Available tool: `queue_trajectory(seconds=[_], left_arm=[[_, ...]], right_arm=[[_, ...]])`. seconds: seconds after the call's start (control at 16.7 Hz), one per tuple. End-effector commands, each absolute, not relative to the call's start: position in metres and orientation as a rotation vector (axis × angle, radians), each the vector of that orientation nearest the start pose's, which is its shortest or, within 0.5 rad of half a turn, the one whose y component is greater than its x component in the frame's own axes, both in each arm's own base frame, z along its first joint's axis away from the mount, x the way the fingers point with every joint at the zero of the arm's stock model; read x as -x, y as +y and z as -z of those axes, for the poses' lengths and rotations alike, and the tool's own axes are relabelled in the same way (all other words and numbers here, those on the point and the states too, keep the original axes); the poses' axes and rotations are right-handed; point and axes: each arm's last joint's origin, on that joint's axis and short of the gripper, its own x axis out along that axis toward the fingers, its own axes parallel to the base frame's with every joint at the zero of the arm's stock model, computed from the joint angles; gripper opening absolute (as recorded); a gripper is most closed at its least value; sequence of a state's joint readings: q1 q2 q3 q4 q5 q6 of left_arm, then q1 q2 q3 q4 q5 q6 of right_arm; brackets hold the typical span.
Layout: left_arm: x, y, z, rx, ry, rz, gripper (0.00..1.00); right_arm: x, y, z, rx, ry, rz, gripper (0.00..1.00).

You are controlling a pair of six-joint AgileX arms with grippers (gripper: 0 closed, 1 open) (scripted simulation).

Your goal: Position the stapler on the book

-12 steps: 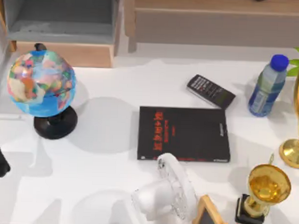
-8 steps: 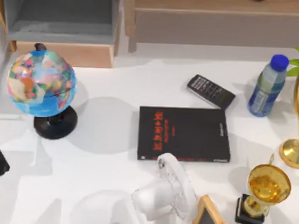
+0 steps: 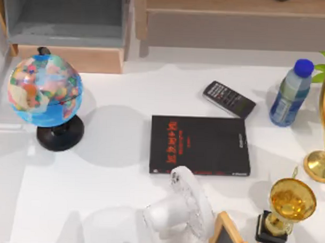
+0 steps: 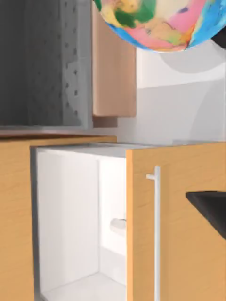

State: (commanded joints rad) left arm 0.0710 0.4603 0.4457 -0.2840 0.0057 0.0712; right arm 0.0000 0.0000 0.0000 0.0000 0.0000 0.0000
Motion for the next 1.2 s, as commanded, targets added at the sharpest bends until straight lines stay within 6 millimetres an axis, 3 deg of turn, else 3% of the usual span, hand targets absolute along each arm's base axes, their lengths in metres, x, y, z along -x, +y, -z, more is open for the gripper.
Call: queue_trajectory(seconds=[0.18, 0.36, 0.6, 0.72, 0.9, 1.2], left_arm=[[-0.163, 0.018, -0.287, -0.080, 0.465, -0.076, 1.00], [-0.213, 0.035, -0.320, -0.097, 0.647, -0.090, 1.00], [-0.297, 0.068, -0.336, -0.103, 0.896, -0.090, 1.00], [-0.340, 0.088, -0.329, -0.100, 1.015, -0.081, 1.00], [-0.396, 0.120, -0.302, -0.087, 1.178, -0.058, 1.00], [-0.456, 0.162, -0.237, -0.058, 1.386, -0.002, 1.00]], right_arm=[[-0.106, -0.001, -0.160, 0.000, 0.000, 0.000, 1.00], [-0.106, -0.001, -0.160, 0.000, 0.000, 0.000, 1.00], [-0.106, -0.001, -0.160, 0.000, 0.000, 0.000, 1.00], [-0.106, -0.001, -0.160, 0.000, 0.000, 0.000, 1.00], [-0.106, -0.001, -0.160, 0.000, 0.000, 0.000, 1.00], [-0.106, -0.001, -0.160, 0.000, 0.000, 0.000, 1.00]])
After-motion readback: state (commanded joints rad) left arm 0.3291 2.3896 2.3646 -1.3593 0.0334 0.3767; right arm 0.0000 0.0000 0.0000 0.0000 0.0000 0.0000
